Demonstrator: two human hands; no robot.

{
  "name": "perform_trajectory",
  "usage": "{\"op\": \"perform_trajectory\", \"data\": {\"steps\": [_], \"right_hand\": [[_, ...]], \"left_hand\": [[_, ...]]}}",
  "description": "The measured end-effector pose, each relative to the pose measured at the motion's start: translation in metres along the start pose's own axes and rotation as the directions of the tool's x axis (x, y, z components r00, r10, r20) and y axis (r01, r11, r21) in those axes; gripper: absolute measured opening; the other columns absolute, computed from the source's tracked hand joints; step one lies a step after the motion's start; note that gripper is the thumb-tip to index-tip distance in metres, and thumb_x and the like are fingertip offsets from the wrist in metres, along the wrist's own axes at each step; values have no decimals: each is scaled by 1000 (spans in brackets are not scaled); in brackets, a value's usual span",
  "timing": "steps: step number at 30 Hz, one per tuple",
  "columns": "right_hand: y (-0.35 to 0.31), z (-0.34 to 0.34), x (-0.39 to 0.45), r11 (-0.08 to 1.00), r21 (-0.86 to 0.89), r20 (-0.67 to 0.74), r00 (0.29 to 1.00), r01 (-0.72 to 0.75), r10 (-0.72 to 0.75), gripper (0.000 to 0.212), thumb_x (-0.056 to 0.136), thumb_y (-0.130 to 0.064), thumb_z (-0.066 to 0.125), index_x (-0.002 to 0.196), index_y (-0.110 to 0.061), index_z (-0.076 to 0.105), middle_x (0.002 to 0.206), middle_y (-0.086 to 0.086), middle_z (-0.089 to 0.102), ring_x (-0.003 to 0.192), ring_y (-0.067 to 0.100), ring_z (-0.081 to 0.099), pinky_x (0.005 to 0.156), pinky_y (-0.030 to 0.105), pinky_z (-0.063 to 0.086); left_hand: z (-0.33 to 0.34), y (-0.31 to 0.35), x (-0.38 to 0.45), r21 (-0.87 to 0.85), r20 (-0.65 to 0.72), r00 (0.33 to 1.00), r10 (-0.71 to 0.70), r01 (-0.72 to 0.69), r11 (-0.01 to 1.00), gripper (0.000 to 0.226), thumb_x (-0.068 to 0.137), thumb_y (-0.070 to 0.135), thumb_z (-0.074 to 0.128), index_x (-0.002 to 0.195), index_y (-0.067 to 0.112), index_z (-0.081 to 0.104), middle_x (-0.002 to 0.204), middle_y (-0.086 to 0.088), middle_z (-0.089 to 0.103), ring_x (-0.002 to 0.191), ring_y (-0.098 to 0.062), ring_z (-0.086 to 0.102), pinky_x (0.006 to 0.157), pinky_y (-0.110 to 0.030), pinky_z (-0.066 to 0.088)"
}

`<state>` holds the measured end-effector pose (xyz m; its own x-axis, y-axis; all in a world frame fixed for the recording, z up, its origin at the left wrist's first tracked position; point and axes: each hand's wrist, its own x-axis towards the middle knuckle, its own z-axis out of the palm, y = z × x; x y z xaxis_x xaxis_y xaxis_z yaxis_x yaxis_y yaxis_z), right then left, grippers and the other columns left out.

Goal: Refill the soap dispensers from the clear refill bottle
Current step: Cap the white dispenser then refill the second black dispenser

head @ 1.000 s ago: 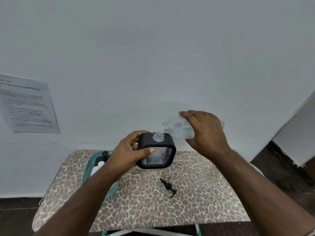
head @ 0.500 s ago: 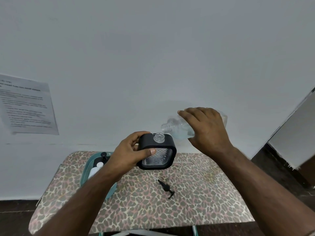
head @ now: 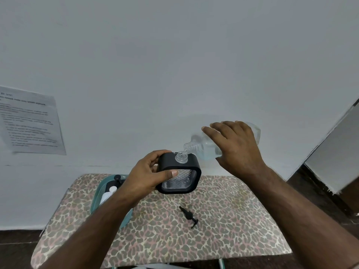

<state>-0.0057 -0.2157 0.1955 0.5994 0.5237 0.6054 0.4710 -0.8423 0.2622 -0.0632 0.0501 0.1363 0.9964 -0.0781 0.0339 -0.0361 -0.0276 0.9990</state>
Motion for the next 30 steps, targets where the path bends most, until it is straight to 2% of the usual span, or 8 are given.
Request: {"op": "perform_trajectory", "data": {"steps": [6,27,30], "right_hand": [[2,2,0,1000,-25,-8,1000,12,-13,75,68,-1,73,138,-23,56,133,7,66,120,36,60,100,55,43],[9,3,4,997,-71,-2,999,32,-32,79,64,-2,74,139,-22,56,136,9,64,123,39,59,103,59,41],[10,2,5,996,-76,-3,999,37,-38,80,63,-2,74,138,-22,56,136,9,64,123,39,59,103,60,41]], "left_hand": [[0,0,2,12,3,1000,2,-2,1000,46,83,14,86,114,46,71,119,7,76,108,-20,75,91,-52,63],[-1,-2,6,8,10,1000,-8,8,1000,48,81,14,87,119,39,70,121,5,76,108,-21,75,93,-53,62],[-2,-3,7,19,14,1000,-3,3,1000,48,81,16,88,117,42,70,121,6,76,109,-21,74,94,-52,62]]}}
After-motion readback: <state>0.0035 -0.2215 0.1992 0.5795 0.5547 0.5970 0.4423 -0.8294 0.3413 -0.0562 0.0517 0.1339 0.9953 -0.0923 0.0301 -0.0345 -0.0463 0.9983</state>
